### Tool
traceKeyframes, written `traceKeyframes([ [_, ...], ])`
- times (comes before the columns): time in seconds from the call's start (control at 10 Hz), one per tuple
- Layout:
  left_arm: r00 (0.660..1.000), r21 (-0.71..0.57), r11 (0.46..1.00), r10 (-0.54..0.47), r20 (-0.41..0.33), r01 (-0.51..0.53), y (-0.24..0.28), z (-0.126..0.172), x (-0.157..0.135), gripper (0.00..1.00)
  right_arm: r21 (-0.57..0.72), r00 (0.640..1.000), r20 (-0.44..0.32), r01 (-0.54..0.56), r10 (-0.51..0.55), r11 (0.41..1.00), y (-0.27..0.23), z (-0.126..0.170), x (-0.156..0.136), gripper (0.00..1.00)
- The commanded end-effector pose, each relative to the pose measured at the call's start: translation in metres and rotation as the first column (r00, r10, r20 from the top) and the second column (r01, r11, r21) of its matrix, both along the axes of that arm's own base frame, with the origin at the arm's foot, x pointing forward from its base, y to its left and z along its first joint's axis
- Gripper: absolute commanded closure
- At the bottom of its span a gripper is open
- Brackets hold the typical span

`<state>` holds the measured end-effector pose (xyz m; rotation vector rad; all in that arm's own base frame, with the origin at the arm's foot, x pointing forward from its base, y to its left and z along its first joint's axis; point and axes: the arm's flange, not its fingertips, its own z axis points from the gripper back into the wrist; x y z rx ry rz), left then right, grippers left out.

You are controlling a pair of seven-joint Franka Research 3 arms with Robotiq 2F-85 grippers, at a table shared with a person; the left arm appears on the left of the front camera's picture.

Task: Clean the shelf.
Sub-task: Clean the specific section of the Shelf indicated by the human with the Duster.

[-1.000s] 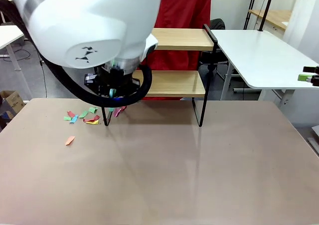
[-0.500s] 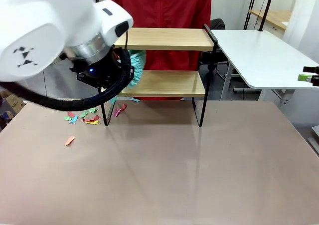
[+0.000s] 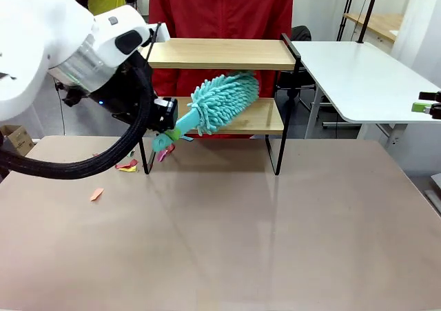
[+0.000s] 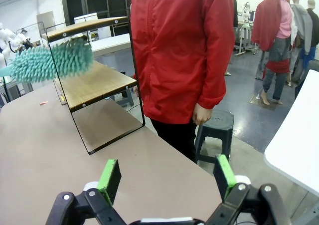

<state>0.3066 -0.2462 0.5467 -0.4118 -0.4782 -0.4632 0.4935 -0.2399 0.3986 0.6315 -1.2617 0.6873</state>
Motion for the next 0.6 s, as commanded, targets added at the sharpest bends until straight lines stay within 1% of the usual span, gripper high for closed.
traceKeyframes([
  [0.0, 0.991, 0.028, 0.991, -0.132, -0.026, 0.133, 0.035, 0.001, 0.004, 0.87, -0.002, 1.0, 0.003, 0.001, -0.001, 1.0, 0.002, 0.002, 0.0, 0.0],
  [0.1, 0.981, 0.064, 0.979, -0.193, -0.023, 0.194, 0.046, 0.003, 0.004, 0.87, -0.002, 1.0, 0.003, 0.001, -0.001, 1.0, 0.002, 0.002, 0.0, 0.0],
  [0.2, 0.964, 0.09, 0.96, -0.266, -0.026, 0.267, 0.057, 0.005, 0.005, 0.87, -0.002, 1.0, 0.003, 0.001, -0.001, 1.0, 0.002, 0.002, 0.0, 0.0],
  [0.3, 0.95, 0.11, 0.944, -0.307, -0.046, 0.311, 0.065, 0.008, 0.007, 0.87, -0.002, 1.0, 0.003, 0.001, -0.001, 1.0, 0.002, 0.002, 0.0, 0.0],
  [0.5, 0.92, 0.122, 0.912, -0.388, -0.061, 0.393, 0.083, 0.022, 0.009, 0.87, -0.002, 1.0, 0.003, 0.001, -0.001, 1.0, 0.002, 0.002, 0.0, 0.0],
])
